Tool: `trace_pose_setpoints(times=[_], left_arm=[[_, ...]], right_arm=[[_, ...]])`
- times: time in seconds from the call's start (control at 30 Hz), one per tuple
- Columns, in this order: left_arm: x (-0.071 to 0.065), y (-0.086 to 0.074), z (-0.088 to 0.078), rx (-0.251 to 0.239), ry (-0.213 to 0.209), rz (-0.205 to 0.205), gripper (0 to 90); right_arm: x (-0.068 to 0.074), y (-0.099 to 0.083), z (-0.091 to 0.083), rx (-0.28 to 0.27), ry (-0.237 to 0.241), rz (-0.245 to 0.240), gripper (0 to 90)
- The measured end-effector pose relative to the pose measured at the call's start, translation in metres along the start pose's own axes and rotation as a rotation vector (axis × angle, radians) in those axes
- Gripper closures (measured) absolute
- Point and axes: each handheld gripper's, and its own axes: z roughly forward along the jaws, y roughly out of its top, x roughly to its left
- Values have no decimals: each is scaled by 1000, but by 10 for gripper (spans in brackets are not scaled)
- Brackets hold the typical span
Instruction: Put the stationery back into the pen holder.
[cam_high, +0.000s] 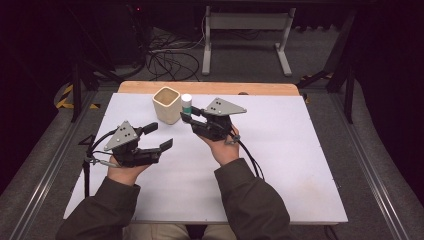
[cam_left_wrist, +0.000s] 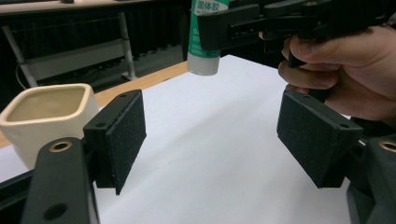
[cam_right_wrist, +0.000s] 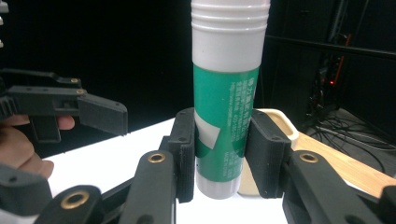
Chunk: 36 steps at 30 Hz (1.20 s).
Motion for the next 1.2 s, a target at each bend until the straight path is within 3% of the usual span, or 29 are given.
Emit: trace_pose_setpoints(times=[0.37, 0.87, 1.2], left_arm=[[5, 1, -8, -8, 28, -7, 236], [9, 1, -12, -8, 35, -15, 235], [12, 1, -15, -11, 37, -21, 232]], right_arm=[[1, 8, 18, -4, 7, 12, 661], [-14, 8, 44, 2, -39, 41, 660], [-20, 7, 71, -15, -51, 5, 660]])
